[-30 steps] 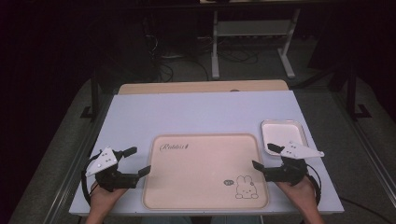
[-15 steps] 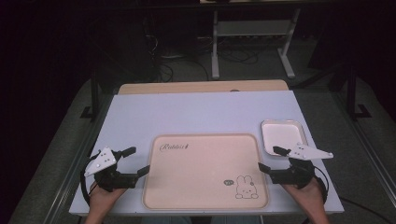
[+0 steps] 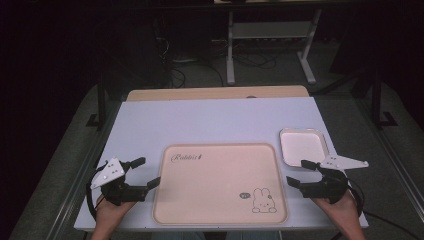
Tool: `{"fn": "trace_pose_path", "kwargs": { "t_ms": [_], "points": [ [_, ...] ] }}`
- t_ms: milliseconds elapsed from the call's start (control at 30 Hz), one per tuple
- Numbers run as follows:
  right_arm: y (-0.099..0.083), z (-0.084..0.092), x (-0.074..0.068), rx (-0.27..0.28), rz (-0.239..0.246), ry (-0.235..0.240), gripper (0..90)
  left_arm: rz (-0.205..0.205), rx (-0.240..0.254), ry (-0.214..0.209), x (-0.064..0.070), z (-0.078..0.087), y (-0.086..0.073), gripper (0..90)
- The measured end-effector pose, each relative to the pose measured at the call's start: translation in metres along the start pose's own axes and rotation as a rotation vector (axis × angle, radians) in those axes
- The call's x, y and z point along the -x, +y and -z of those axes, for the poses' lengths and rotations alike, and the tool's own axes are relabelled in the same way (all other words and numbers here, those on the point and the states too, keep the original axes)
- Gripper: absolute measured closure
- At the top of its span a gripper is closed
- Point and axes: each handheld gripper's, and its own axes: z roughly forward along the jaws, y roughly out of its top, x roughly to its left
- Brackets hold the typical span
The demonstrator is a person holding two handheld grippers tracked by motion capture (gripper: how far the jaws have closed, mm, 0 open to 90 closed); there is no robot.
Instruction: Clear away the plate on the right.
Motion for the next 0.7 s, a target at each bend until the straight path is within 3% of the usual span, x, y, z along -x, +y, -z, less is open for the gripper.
{"fn": "trace_pose_path", "kwargs": {
  "t_ms": [167,700],
  "points": [
    [-0.001,0.009,0.013,-0.002,-0.053,0.005,14.8,0.000,-0.002,0.001,0.000,0.000,0.000,13.8],
    [-0.013,0.034,0.045,-0.041,-0.135,0.005,20.4,0.000,0.003,0.001,0.000,0.000,0.001,13.8]
  ]
}}
